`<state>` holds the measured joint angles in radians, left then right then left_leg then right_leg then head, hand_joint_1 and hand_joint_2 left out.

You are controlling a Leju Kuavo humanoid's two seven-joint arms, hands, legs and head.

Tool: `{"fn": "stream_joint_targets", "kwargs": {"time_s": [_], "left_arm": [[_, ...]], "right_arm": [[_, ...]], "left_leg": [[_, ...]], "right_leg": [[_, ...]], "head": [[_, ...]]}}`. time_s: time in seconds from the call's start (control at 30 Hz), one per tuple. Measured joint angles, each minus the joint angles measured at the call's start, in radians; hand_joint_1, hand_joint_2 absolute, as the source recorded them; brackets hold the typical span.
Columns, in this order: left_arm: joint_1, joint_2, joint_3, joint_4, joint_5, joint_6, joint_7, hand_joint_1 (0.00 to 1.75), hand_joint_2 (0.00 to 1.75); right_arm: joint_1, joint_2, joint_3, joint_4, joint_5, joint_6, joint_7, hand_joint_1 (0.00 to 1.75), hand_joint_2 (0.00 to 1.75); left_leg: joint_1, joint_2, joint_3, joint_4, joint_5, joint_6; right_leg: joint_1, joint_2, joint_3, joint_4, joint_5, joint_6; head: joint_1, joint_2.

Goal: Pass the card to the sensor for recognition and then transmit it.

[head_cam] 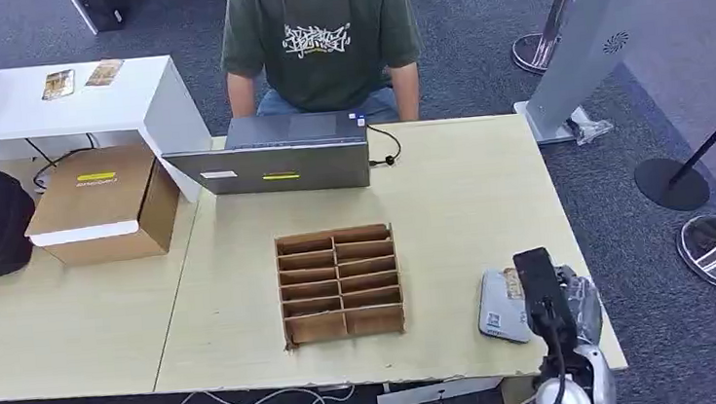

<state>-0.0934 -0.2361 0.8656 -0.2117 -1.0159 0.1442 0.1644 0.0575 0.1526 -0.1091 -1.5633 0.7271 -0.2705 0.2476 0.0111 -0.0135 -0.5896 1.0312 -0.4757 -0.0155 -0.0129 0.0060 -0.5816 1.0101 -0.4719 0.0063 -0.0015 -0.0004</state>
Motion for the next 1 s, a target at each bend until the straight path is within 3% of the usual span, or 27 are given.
{"fn": "stream_joint_targets", "kwargs": {"time_s": [0.53,1.0], "left_arm": [[0.0,0.003,0.0,0.0,0.0,-0.002,0.0,0.0,1.75],[0.002,0.006,0.008,0.0,0.011,-0.001,-0.006,0.0,1.75]], "right_arm": [[-0.021,-0.002,0.02,0.071,0.025,0.06,0.055,1.75,1.75],[-0.08,-0.04,0.025,0.17,0.018,0.148,0.056,1.75,1.75]], "left_leg": [[0.0,0.0,0.0,0.0,0.0,0.0],[0.0,0.0,0.0,0.0,0.0,0.0]], "right_leg": [[0.0,0.0,0.0,0.0,0.0,0.0],[0.0,0.0,0.0,0.0,0.0,0.0]], "head": [[0.0,0.0],[0.0,0.0]]}}
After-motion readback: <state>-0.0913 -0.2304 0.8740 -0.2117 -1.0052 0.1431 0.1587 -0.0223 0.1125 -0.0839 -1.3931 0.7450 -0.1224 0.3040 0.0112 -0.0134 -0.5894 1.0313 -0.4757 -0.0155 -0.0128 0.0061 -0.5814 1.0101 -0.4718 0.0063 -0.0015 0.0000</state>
